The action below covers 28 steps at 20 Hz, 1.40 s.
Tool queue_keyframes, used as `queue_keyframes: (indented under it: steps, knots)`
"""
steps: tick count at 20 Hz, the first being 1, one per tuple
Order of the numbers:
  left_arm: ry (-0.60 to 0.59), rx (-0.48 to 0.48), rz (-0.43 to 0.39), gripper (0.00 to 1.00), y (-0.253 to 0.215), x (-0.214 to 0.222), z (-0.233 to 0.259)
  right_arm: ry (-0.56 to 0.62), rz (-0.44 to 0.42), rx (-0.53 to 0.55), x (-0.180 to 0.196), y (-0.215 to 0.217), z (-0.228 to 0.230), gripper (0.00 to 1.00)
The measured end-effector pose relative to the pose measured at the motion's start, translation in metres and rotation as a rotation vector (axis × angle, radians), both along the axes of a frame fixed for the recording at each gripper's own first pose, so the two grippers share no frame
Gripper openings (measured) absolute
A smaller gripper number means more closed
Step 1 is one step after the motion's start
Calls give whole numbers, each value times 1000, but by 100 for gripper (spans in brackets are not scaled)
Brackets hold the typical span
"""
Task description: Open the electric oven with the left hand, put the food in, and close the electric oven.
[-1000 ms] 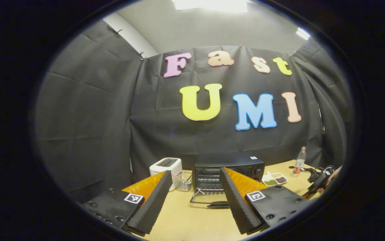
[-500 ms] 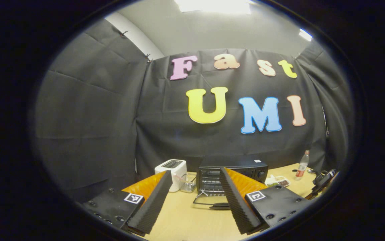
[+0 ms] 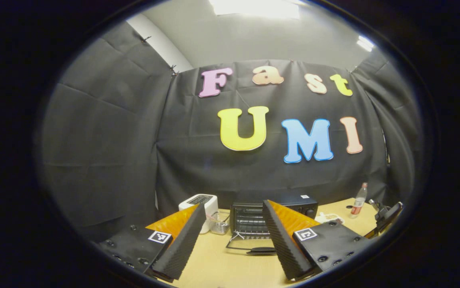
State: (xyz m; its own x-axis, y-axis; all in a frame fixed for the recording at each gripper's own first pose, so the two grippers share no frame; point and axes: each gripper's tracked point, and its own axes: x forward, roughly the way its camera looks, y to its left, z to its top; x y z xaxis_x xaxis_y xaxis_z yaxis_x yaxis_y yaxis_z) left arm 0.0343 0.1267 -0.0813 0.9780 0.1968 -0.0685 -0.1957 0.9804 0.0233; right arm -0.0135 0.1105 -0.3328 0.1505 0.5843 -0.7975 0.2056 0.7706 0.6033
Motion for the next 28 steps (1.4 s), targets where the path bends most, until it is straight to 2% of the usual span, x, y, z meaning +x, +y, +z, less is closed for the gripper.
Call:
queue_keyframes:
  steps: [7,8,9,10,12,17,18,21,22,28]
  knots:
    - [1,-3,5,91,27,15,-4,-23,-183,67,42,47,28,1]
    - [-1,1,4,96,30,18,-4,-27,-210,69,47,54,30,1]
    - [-3,4,5,96,34,20,-2,-31,-229,73,54,61,31,1]
    - [-5,6,4,91,37,21,-1,-34,-254,74,59,67,33,1]
    - [-5,10,2,91,42,24,-1,-35,-300,84,69,80,35,1]
    - [6,18,-5,91,53,33,-4,-39,-430,102,94,108,34,1]
    - [7,20,-6,96,55,34,-6,-35,-459,115,99,113,34,1]
    - [15,23,-8,96,61,37,-11,-27,-555,129,116,123,33,2]
    - [17,25,-7,92,65,38,-12,-33,-584,130,122,126,32,1]
    - [27,33,-7,91,81,55,-17,-24,-743,177,155,145,25,1]
